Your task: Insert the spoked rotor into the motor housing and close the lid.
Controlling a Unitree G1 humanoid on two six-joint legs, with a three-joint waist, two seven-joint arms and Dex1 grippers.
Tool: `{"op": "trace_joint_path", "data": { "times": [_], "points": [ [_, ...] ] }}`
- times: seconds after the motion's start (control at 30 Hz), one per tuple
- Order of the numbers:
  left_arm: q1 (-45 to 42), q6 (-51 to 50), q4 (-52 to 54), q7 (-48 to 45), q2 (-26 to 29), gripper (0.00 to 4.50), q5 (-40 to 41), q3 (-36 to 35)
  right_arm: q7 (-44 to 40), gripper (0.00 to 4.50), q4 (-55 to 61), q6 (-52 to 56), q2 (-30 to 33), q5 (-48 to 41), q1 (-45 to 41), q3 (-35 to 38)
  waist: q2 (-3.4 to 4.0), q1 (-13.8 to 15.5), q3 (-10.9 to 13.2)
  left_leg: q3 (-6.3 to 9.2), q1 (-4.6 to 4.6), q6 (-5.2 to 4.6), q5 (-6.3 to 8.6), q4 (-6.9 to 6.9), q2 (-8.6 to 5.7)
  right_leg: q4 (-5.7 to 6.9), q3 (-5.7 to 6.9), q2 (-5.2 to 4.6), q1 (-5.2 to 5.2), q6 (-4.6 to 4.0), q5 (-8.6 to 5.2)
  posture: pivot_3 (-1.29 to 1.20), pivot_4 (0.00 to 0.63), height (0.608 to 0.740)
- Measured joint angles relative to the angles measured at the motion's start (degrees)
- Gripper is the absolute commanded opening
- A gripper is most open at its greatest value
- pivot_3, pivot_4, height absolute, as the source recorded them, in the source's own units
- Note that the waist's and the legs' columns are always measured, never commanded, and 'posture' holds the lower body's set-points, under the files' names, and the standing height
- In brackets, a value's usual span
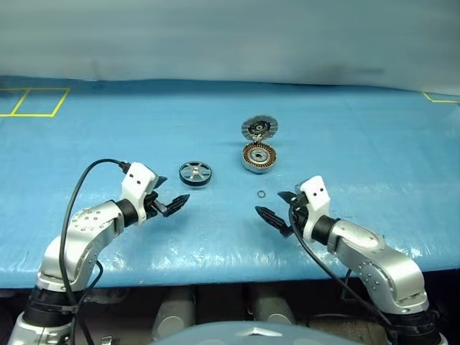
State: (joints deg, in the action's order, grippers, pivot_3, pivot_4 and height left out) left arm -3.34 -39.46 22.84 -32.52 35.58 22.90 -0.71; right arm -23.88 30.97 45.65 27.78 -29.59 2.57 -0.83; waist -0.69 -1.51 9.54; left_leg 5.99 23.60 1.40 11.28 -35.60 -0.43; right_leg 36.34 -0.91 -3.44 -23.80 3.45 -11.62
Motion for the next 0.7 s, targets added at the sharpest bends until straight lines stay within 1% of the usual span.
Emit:
{"op": "trace_joint_path", "data": {
  "times": [0.13,0.33,0.7],
  "points": [
    [0.0,0.7,0.0,-0.1,0.9,4.48,-2.2,0.7,0.0,4.50,0.8,0.0,0.0,0.2,0.1,-0.6,0.00,0.1,0.0,0.00,0.01,0.00,0.00,0.00,0.00,-0.02,0.00,-0.01,0.01,0.00,0.00,0.00,0.150,0.740],
    [0.0,1.2,0.0,-1.5,0.0,4.48,-1.5,0.8,0.1,4.50,1.0,0.0,0.0,1.0,0.5,-0.8,-0.01,0.1,0.0,0.00,0.01,0.00,0.00,0.02,0.00,-0.05,0.00,-0.01,0.01,0.00,0.00,0.00,0.150,0.740],
    [0.1,1.2,0.0,-2.5,0.0,4.48,-2.2,1.4,0.2,4.50,1.1,0.0,0.6,2.2,0.9,-0.9,0.00,0.1,0.0,0.00,0.00,0.00,0.00,0.02,0.00,-0.05,0.00,0.00,0.01,0.00,0.00,0.00,0.150,0.740]
  ]
}}
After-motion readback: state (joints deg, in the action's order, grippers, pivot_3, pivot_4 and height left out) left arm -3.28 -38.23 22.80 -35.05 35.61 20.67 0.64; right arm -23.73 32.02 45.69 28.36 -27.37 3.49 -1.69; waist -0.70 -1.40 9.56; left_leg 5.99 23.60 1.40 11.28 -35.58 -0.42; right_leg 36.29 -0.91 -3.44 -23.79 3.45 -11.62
